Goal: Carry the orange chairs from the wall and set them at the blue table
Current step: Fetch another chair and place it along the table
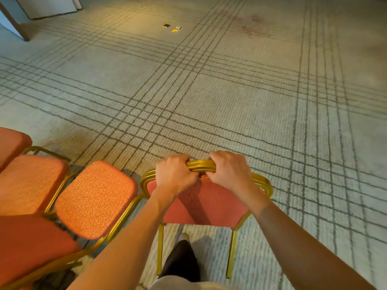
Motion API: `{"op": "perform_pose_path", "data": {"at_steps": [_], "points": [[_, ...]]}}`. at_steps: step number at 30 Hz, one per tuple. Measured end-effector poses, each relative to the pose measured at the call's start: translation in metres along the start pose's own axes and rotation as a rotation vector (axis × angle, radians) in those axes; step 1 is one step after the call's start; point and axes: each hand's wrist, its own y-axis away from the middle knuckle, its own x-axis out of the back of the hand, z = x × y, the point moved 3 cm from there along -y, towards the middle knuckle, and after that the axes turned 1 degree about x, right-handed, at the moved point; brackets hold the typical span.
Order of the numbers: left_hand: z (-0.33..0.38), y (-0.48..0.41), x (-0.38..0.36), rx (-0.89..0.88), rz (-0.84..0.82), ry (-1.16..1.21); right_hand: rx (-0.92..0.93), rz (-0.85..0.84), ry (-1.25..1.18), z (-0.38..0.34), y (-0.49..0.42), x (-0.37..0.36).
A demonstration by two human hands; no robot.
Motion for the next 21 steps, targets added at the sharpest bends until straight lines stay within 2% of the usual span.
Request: {"op": "perform_pose_path", "data": {"at_steps": [4,9,13,21], "points": [[-0.005,-0.034,-0.001,-0.051,0.071,0.004,-0.051,0.046,-0.016,0.012,-0.027,-0.005],[0.008,-0.090,-0.009,-0.070,0.030,-0.008,-0.325,0.143,0.015,0.045,-0.058,-0.015],[0.006,-0.135,-0.009,-0.046,-0.046,-0.026,-0.381,0.108,0.026,0.059,-0.097,-0.024],[0.015,-0.205,-0.006,-0.119,-0.157,-0.045,-0.459,0.011,0.004,0.098,-0.144,-0.039]]}}
